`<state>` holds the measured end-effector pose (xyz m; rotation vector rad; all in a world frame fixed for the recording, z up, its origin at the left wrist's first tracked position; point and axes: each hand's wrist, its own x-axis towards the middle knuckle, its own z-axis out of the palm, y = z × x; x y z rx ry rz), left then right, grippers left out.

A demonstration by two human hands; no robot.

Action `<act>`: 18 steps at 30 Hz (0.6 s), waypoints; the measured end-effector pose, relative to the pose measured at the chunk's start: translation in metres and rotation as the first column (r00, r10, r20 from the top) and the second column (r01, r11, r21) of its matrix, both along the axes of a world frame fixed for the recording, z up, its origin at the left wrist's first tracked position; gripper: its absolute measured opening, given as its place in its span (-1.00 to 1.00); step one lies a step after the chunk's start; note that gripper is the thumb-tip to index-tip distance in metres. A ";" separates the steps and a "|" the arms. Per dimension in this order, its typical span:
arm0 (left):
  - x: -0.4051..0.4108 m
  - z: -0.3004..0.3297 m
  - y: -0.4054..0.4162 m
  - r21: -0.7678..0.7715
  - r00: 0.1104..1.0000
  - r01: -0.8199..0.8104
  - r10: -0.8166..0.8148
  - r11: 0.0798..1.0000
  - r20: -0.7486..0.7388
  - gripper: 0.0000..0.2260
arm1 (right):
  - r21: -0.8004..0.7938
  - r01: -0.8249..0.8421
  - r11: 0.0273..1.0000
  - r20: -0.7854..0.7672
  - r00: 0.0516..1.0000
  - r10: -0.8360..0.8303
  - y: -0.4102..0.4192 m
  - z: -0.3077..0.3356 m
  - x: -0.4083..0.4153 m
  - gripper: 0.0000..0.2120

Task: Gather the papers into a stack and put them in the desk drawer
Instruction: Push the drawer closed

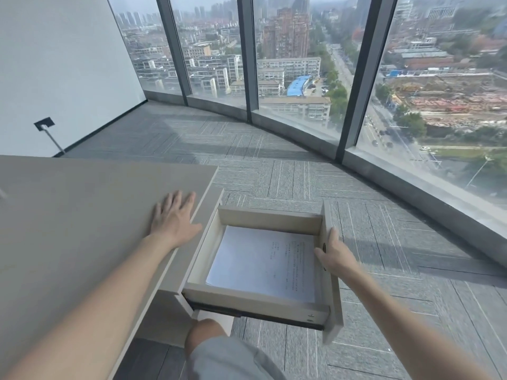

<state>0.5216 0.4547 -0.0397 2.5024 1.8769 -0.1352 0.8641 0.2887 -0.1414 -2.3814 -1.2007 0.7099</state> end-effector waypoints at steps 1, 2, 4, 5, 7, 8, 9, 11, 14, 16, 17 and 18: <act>0.000 0.000 0.000 0.005 1.000 -0.002 0.002 1.000 0.002 -0.20 | 0.014 0.016 1.000 -0.010 1.000 -0.016 0.001 -0.005 -0.002 -0.55; 0.000 -0.001 0.001 0.010 1.000 -0.003 0.003 1.000 0.007 -0.21 | 0.017 0.034 0.999 -0.018 0.999 -0.033 0.001 -0.007 -0.005 -0.49; -0.001 -0.002 0.001 0.019 1.000 -0.004 0.004 1.000 0.017 -0.22 | 0.027 0.036 0.999 -0.020 0.999 -0.036 0.003 -0.009 -0.009 -0.44; -0.001 -0.002 0.002 0.022 1.000 -0.006 0.005 1.000 0.022 -0.23 | 0.033 0.028 0.999 -0.018 0.999 -0.028 0.005 -0.010 -0.011 -0.44; -0.001 -0.003 0.002 0.025 0.999 -0.010 0.009 1.000 0.032 -0.24 | 0.052 0.016 0.999 -0.018 1.000 -0.015 0.007 -0.008 -0.015 -0.49; -0.001 -0.003 0.002 0.026 0.999 -0.012 0.011 1.000 0.034 -0.24 | 0.064 0.014 0.998 -0.022 1.000 -0.013 0.008 -0.007 -0.016 -0.53; -0.001 -0.003 0.002 0.028 0.999 -0.012 0.012 1.000 0.033 -0.24 | 0.078 0.009 0.997 -0.030 1.000 -0.007 0.010 -0.007 -0.018 -0.55; -0.001 -0.003 0.002 0.033 0.999 -0.013 0.012 0.999 0.034 -0.24 | 0.093 -0.005 0.996 -0.050 0.999 0.010 0.010 -0.005 -0.020 -0.60; -0.001 -0.002 0.000 0.036 0.999 -0.017 0.015 0.999 0.047 -0.25 | 0.131 0.006 0.991 -0.135 0.991 0.012 0.009 -0.003 -0.020 -0.67; 0.000 -0.002 0.000 0.041 0.998 -0.015 0.013 0.999 0.053 -0.25 | 0.171 0.028 0.985 -0.255 0.967 0.017 0.007 -0.005 -0.018 -0.66; 0.000 -0.002 0.000 0.043 0.998 -0.013 0.010 0.999 0.055 -0.26 | 0.193 0.040 0.980 -0.327 0.945 0.025 0.005 -0.007 -0.016 -0.63; 0.000 -0.003 0.001 0.046 0.998 -0.011 0.008 0.999 0.057 -0.25 | 0.204 0.054 0.977 -0.394 0.919 0.032 0.004 -0.011 -0.013 -0.60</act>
